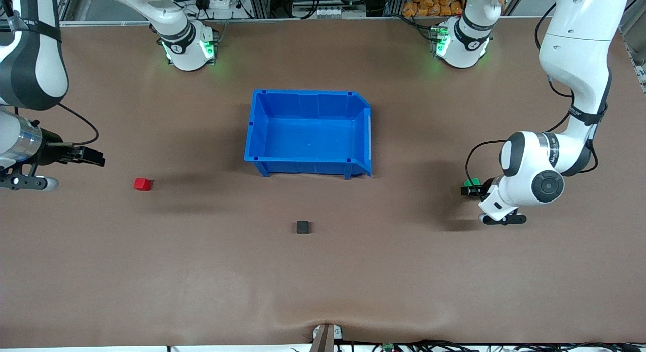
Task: Attach green and red cubes to black cube
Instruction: 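Lower the left gripper onto the green cube while the right gripper approaches the red cube, then carry the green cube with the left gripper toward the black cube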
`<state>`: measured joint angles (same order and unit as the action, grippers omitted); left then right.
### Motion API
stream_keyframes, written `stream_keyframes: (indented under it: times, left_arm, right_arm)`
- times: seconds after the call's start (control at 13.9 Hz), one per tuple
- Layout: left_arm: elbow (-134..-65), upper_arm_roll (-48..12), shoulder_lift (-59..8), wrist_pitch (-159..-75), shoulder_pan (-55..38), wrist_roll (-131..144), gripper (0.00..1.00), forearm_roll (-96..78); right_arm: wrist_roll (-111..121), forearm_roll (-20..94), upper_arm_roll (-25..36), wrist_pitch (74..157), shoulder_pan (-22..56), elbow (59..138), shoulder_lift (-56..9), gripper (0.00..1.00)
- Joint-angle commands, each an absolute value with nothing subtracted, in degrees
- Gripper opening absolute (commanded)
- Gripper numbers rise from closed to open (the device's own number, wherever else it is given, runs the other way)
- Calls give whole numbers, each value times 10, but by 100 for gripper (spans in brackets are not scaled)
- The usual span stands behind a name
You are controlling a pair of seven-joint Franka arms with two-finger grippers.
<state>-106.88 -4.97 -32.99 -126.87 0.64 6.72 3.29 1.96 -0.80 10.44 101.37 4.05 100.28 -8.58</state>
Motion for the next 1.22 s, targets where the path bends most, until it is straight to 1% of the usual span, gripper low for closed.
stream_keyframes:
  times: [0.0, 0.14, 0.22, 0.36, 0.5, 0.65, 0.94, 1.15]
  left_arm:
    - [-1079, -52, -326, -1275, 9, 79, 68, 42]
    - [-1080, -52, -327, -1275, 10, 79, 60, 42]
    - [-1080, -52, -328, -1275, 9, 79, 51, 42]
    - [-1078, -53, -329, -1275, 9, 79, 30, 42]
    - [-1072, -53, -330, -1275, 9, 79, 12, 33]
    - [-1064, -53, -327, -1275, 5, 81, 1, 33]
    - [-1033, -66, -319, -1272, 3, 141, 0, 32]
    - [-989, -77, -324, -1268, -4, 200, 0, -10]
  right_arm:
    - [26, -4, 100, 1023, 34, 1007, -85, 100]
    - [27, 5, 101, 1026, 33, 1007, -90, 100]
    - [26, 6, 101, 1031, 33, 1008, -91, 100]
    - [26, 7, 101, 1033, 33, 1008, -94, 100]
    - [27, 8, 101, 1038, 33, 1008, -98, 100]
    - [27, 9, 100, 1041, 30, 1008, -100, 100]
    - [26, 9, 100, 1044, 29, 1008, -106, 100]
    - [26, 14, 100, 1052, 30, 1008, -115, 100]
